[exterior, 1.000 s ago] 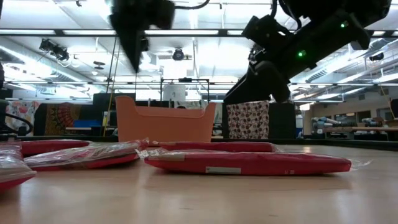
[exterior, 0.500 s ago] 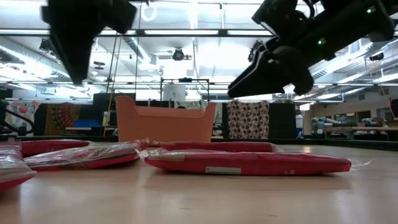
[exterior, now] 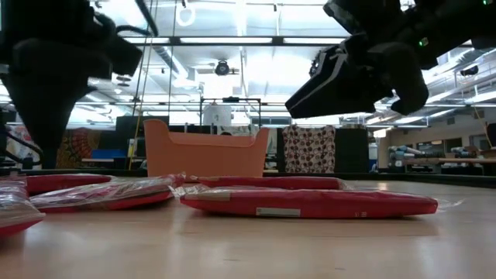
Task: Sort popcorn bags into baskets
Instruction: Put the red popcorn bag into the orange bin
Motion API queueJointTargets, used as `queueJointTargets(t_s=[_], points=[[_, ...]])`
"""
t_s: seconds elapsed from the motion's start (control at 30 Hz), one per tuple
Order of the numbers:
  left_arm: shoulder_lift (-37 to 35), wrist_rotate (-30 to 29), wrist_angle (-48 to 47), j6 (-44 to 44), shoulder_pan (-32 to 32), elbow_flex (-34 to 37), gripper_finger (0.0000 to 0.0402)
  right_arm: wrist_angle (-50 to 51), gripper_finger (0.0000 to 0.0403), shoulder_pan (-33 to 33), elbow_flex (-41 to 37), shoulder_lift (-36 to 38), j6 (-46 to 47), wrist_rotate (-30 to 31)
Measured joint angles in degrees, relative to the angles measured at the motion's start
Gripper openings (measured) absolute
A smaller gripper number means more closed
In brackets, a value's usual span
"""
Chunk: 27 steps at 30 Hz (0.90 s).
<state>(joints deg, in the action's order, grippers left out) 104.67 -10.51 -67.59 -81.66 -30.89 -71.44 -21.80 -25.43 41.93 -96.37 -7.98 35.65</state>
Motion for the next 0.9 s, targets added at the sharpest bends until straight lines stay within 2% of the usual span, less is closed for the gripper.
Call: queueJointTargets(t_s=[0.2,0.5,0.67,0.9], points=[[3.56,1.01,-0.18,-1.76,-0.28,-0.02,0.0187,-0.01,0.0178,-0.06,0.00,-0.16,0.28,-2.72],[7.05,1.76,-0.73,-1.63,-0.90,-0.05,0.0187,-1.00,0.0178,-0.37,-1.56,-0.14,0.26,-2.92],[8.28,3.60,-1.22,-1.69,-1.25,-0.07,0.0187,-4.74,0.0178,-0.37,-3.72,-0.14,0.01,-3.25],[10.96,3.87,-2.08,1.78,-1.25,-0.15,0.0186,-6.39,0.0178,-0.44,-4.13,-0.14,-1.29,-4.23]])
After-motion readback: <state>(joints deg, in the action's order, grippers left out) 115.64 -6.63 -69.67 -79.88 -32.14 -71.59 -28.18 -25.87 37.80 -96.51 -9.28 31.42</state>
